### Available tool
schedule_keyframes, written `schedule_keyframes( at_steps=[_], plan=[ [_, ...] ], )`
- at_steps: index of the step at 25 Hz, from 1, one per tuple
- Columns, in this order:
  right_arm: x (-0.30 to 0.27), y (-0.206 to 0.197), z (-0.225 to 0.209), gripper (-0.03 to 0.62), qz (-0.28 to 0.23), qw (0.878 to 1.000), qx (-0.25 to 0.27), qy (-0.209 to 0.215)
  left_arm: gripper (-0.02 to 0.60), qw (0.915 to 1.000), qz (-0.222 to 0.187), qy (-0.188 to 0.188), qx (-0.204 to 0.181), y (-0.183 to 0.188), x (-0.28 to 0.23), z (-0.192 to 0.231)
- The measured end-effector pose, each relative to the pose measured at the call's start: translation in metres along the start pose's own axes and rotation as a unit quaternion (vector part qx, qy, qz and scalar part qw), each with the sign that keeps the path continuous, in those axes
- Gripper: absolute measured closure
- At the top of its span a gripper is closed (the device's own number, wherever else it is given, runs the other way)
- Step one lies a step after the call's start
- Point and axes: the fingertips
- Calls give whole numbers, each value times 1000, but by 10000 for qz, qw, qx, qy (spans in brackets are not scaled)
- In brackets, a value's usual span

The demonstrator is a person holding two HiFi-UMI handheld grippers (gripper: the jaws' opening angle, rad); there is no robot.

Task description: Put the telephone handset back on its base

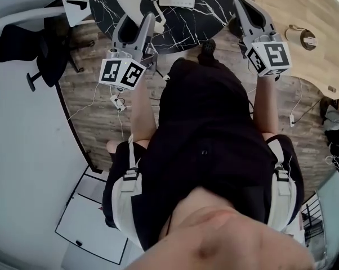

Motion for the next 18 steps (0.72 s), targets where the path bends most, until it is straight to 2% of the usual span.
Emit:
schedule_keyframes(
  at_steps=[8,18],
  plan=[
    [-20,-8,-4,565,201,9996,-116,130,354,9993,271,217,126,-13,-9,16],
    [-44,-3,14,565,346,9991,-113,-232,356,9971,723,-73,241,-23,-32,57]
  ],
)
Point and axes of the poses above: the fingertips, and each gripper's own axes: x backward along the fingers, z to its left, y out of its top, and after that the axes turned 1 degree about x, right-handed
